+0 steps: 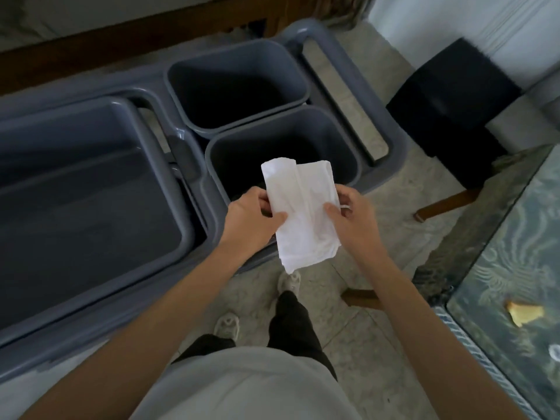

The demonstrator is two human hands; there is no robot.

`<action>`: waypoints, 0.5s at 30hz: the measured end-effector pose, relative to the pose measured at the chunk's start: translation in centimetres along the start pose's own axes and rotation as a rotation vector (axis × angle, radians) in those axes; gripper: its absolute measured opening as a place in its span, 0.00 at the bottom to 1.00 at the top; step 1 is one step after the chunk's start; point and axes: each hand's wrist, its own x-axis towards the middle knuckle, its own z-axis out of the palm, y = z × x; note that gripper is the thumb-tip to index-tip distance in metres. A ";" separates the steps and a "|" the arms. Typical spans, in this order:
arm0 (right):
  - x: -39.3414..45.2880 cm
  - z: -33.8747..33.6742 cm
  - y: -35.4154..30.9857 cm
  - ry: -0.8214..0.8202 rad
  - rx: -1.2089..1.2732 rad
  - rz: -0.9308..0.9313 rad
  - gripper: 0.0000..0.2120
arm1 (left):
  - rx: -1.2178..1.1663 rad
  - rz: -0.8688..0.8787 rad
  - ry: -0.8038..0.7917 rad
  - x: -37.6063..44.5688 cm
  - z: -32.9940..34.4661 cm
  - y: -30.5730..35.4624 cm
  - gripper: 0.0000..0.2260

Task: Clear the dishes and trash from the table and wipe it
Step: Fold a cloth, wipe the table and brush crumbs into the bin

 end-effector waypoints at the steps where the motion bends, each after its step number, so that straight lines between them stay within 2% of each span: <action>1: 0.8 -0.1 0.4 -0.028 -0.023 -0.029 0.18 | 0.037 0.013 0.033 0.1 0.3 0.1 0.15; 4: 2.9 -1.0 1.7 -0.118 -0.138 -0.162 0.21 | 0.193 0.039 0.118 0.2 1.2 0.3 0.19; 8: 5.0 -3.1 2.6 -0.174 -0.325 -0.421 0.24 | 0.475 0.019 0.171 -0.6 2.7 0.4 0.35; 11: 6.3 -3.7 2.4 -0.196 -0.489 -0.630 0.23 | 0.620 0.156 0.193 -0.5 3.5 1.2 0.33; 13: 7.2 -3.6 1.9 -0.291 -0.566 -0.773 0.23 | 0.722 0.253 0.151 0.2 4.2 1.8 0.30; 15: 7.7 -3.3 1.7 -0.439 -0.632 -0.891 0.27 | 0.831 0.247 -0.002 0.8 4.9 2.3 0.34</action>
